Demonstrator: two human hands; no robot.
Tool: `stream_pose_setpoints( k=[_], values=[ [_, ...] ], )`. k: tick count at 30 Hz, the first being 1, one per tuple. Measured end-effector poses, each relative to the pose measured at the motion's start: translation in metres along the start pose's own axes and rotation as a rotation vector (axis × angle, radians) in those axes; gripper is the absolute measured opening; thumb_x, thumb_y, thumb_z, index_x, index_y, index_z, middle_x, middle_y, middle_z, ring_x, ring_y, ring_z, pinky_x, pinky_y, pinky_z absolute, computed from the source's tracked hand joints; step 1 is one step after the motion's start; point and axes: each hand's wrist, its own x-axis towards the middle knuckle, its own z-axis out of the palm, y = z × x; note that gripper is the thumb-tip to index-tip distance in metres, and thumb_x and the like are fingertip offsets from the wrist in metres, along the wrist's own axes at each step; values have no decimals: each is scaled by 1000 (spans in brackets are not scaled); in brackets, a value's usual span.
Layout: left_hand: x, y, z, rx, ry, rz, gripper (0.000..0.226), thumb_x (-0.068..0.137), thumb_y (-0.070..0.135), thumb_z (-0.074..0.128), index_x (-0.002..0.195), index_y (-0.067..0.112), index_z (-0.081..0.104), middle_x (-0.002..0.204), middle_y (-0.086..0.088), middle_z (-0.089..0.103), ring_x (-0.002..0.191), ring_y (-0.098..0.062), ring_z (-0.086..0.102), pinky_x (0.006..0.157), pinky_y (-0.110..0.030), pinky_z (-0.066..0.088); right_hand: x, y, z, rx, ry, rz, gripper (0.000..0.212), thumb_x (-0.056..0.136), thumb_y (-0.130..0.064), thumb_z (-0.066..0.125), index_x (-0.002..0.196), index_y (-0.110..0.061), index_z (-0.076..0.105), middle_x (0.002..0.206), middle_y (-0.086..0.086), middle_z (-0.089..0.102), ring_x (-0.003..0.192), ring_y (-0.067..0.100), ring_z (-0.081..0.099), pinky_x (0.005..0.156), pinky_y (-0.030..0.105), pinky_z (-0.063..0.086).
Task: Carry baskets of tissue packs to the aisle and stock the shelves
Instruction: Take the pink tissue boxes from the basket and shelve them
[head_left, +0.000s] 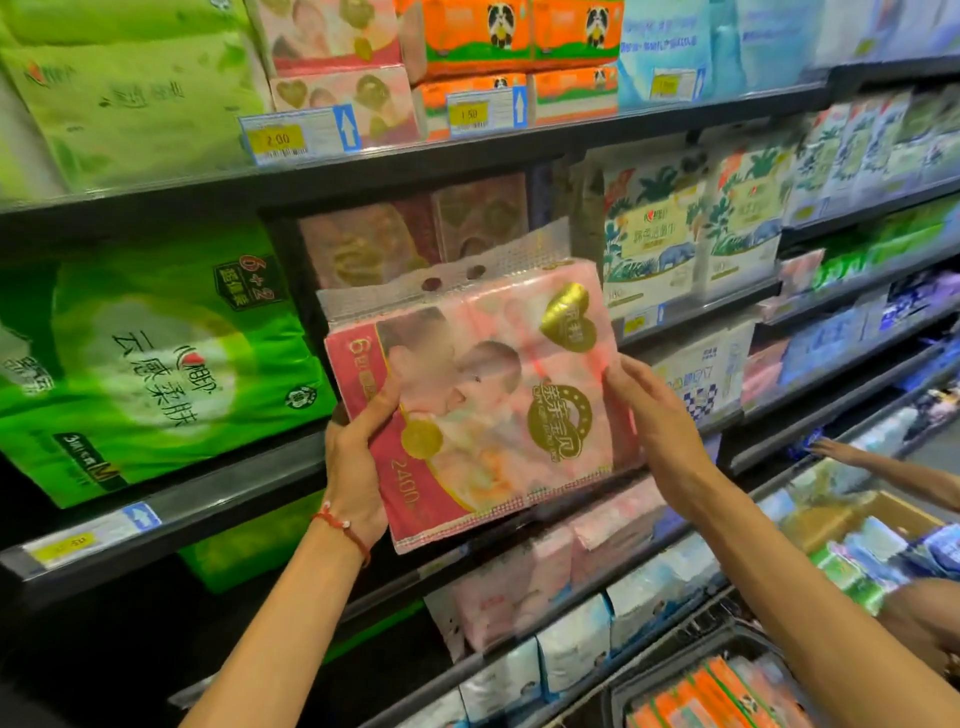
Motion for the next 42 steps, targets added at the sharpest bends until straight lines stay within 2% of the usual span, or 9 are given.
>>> stream_pose_setpoints(
  k=[3,6,10,14,18,23,28,38,42],
  values=[
    [16,-3,7,-126,87,7,94,60,42,96,140,11,56,136,-22,62,122,-43,62,100,-67,47,12,21,7,93,64,128,99,64,-74,82,145,-23,55,137,2,69,123,22,68,96,42,56],
    [17,-9,28,-184,74,38,75,73,41,85,139,14,60,133,-19,65,120,-40,64,101,-59,50,14,38,26,280,-90,312,119,48,-69,94,146,-21,50,135,7,71,120,29,71,102,55,54],
    [10,-20,48,-159,14,19,54,91,36,68,139,14,60,127,-13,70,112,-32,68,93,-47,56,13,41,53,375,-188,229,76,86,-41,83,152,-22,49,139,5,69,127,27,67,100,53,58],
    [14,-17,28,6,10,181,89,75,38,84,151,17,44,141,-9,61,127,-29,60,104,-41,50,23,36,40,442,-169,148,77,83,-37,86,149,-14,53,141,9,68,129,30,66,105,55,53],
    [30,6,4,259,-25,266,89,73,43,80,152,29,40,147,3,55,127,-9,59,102,-29,51,30,29,7,335,-170,70,36,84,-11,75,118,-11,62,98,-4,79,94,14,75,84,32,60],
    [39,26,15,604,-265,258,49,79,18,80,126,17,65,117,10,75,109,-5,69,86,-17,54,43,8,-15,81,-213,-71,65,75,-8,81,136,-11,57,121,5,76,108,22,74,83,32,61],
    [41,-1,39,679,-162,346,42,80,22,84,119,10,70,118,-9,73,107,-14,70,96,-34,57,65,-16,-21,-38,-241,-181,68,79,-7,83,140,-11,53,126,6,75,111,25,74,93,41,62],
    [61,6,102,623,-11,558,36,85,13,80,119,2,73,101,2,78,84,8,68,75,-15,54,141,-60,-40,-343,-213,-428,46,90,-39,75,134,-30,64,141,6,55,132,13,53,114,29,46],
    [58,-10,108,600,77,647,40,83,15,82,121,9,73,105,8,77,93,6,70,80,-14,54,156,-54,-43,-402,-203,-410,34,95,-25,73,128,-29,64,135,18,51,122,23,59,85,12,54]
  ],
)
